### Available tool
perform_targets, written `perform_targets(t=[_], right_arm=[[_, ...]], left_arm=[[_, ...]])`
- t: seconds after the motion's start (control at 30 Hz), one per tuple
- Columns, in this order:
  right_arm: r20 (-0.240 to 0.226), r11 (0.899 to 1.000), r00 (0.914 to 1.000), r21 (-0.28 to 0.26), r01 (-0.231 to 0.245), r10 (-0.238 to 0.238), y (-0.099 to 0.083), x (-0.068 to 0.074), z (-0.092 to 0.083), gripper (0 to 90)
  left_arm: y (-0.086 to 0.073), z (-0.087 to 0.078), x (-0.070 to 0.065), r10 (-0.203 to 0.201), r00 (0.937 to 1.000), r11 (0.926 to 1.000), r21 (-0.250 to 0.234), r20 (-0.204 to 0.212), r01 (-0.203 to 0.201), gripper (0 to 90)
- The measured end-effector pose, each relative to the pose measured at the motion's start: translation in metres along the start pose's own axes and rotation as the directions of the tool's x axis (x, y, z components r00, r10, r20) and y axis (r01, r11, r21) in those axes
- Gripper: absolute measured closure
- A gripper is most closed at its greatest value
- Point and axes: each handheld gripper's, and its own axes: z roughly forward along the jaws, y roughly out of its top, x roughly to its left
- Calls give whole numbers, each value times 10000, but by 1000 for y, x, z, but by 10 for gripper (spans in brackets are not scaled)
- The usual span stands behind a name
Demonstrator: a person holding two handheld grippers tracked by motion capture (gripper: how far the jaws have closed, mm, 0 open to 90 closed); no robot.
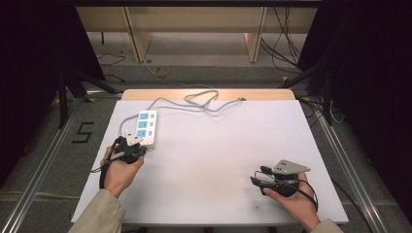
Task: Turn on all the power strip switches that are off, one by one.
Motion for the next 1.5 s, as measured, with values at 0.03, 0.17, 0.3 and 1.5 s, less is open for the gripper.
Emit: perform_targets(t=[0.03, 0.17, 0.3, 1.5], right_arm=[[-21, 10000, 10000, 29, -9, 9, 0, 0, 0, 423], [-20, 10000, 10000, 37, 23, -23, 0, 0, 0, 422], [5, 10000, 10000, 41, 4, -4, 0, 0, 0, 421], [3, 9996, 9999, -247, -114, 114, 0, 1, 3, 286]], left_arm=[[1, 0, 1, 30, 10000, 10000, 32, -15, -30, 899], [4, 2, 3, -21, 10000, 10000, 10, -76, 22, 898], [7, 5, 5, -43, 9999, 10000, 55, -101, 43, 898], [32, 26, 17, -230, 9995, 9996, 183, -237, 234, 899]])
